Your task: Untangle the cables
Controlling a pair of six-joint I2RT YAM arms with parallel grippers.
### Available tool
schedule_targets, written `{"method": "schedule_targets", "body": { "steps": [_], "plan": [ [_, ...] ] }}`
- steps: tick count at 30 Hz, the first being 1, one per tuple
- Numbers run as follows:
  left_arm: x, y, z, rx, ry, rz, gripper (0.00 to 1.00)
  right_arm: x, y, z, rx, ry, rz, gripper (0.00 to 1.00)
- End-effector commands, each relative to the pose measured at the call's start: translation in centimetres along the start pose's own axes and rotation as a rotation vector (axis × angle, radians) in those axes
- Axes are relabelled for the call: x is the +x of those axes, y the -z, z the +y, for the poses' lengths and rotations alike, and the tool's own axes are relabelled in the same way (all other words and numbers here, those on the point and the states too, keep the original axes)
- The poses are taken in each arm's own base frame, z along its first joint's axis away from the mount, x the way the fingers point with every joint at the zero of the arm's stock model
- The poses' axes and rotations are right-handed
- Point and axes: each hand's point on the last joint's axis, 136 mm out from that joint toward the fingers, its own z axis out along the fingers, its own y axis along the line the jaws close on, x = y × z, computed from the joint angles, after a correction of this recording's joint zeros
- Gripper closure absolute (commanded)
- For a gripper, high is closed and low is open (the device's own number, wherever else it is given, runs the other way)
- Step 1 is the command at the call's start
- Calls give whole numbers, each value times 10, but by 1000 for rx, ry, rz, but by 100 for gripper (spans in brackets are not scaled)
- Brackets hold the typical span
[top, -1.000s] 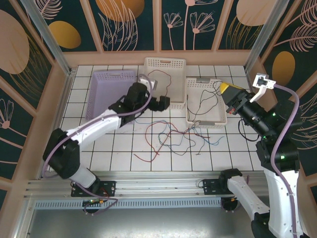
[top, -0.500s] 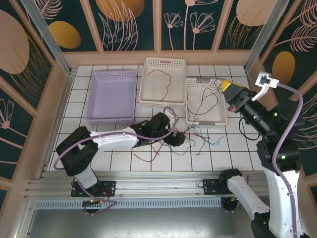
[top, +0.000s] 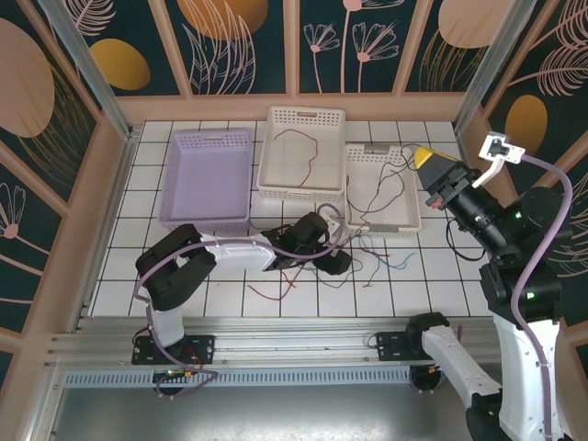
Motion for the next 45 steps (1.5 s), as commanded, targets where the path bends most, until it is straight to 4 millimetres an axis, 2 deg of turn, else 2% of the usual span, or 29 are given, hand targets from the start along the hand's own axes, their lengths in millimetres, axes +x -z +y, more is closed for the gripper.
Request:
{"method": "schedule_targets", "body": {
  "steps": [1, 3, 8, 13, 21, 23, 25, 31, 36, 39, 45],
  "plan": [
    [-19, -8, -10, 25, -13, -57, 3, -9, 7, 20, -61, -1, -21, 100],
    [-21, -13, -8, 20, -6, -65, 6, -10, 7, 20, -63, -3, -22, 100],
    [-24, -22, -9, 29, 6, -79, 24, -12, 9, 24, -70, -8, -25, 100],
    [-19, -25, -6, 32, 10, -80, 47, -14, 11, 27, -75, -7, -29, 100],
    [1, -15, 1, 37, 22, -96, 84, -17, 17, 28, -61, 3, -47, 100],
    [12, -11, 5, 31, 25, -85, 94, -18, 18, 27, -47, 5, -56, 100],
    [17, -4, 7, 29, 30, -95, 100, -21, 21, 26, -33, 12, -71, 100],
    [22, 17, 12, 18, 33, -132, 100, -31, 26, 25, 0, 21, -118, 100],
    [18, 40, 19, -30, 31, -185, 100, -50, 35, 27, 54, 51, -185, 100],
    [23, 52, 31, -95, 25, -185, 100, -64, 41, 27, 104, 74, -230, 100],
    [37, 81, 74, -223, 103, -197, 100, -84, 51, 31, 154, 112, -289, 100]
  ]
}}
